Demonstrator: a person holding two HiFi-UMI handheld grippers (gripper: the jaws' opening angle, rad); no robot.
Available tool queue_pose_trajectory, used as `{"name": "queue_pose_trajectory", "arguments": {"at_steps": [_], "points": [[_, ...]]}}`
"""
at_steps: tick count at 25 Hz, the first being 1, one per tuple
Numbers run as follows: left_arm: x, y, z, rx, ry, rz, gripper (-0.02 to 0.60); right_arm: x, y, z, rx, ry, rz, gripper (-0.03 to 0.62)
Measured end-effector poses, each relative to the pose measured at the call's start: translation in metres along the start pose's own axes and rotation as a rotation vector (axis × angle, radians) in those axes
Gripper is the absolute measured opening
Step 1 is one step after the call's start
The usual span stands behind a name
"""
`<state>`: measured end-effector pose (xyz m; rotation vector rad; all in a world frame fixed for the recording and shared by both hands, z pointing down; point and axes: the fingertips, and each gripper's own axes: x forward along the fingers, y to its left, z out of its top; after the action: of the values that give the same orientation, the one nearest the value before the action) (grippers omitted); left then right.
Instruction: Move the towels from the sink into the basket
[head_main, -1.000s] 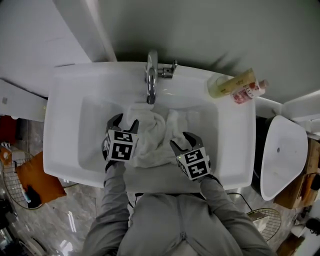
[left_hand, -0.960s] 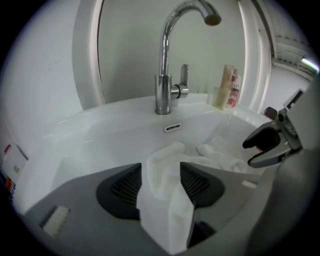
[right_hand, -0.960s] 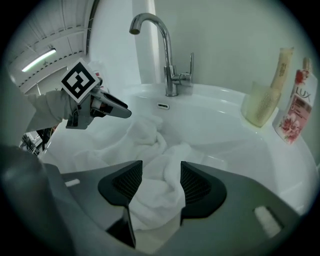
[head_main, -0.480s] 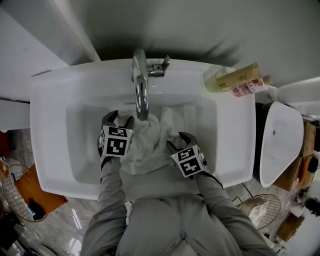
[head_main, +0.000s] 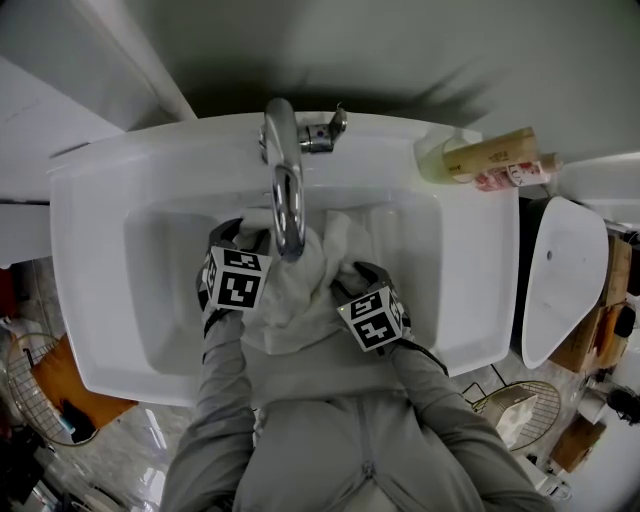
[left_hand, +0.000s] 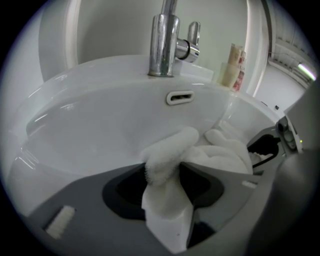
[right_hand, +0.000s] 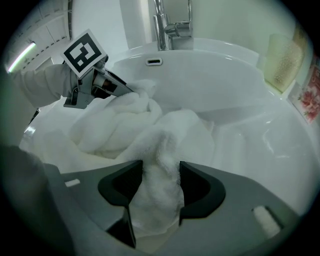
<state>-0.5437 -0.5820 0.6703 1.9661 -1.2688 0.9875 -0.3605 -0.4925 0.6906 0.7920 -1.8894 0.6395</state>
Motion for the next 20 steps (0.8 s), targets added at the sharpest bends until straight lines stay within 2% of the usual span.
{"name": "queue_pose_trajectory", "arguments": {"at_steps": [10, 20], "points": [[0.005, -0.003, -0.004, 0.021, 0.025, 0.007, 0.188, 0.005, -0.001, 0.000, -0.014, 0.030, 0.007, 0.212], [-0.007, -0.006, -0.002, 0.060, 0.027, 0.020, 0.133, 0.004, 0.005, 0.002, -0.071, 0.041, -0.019, 0.069]]}}
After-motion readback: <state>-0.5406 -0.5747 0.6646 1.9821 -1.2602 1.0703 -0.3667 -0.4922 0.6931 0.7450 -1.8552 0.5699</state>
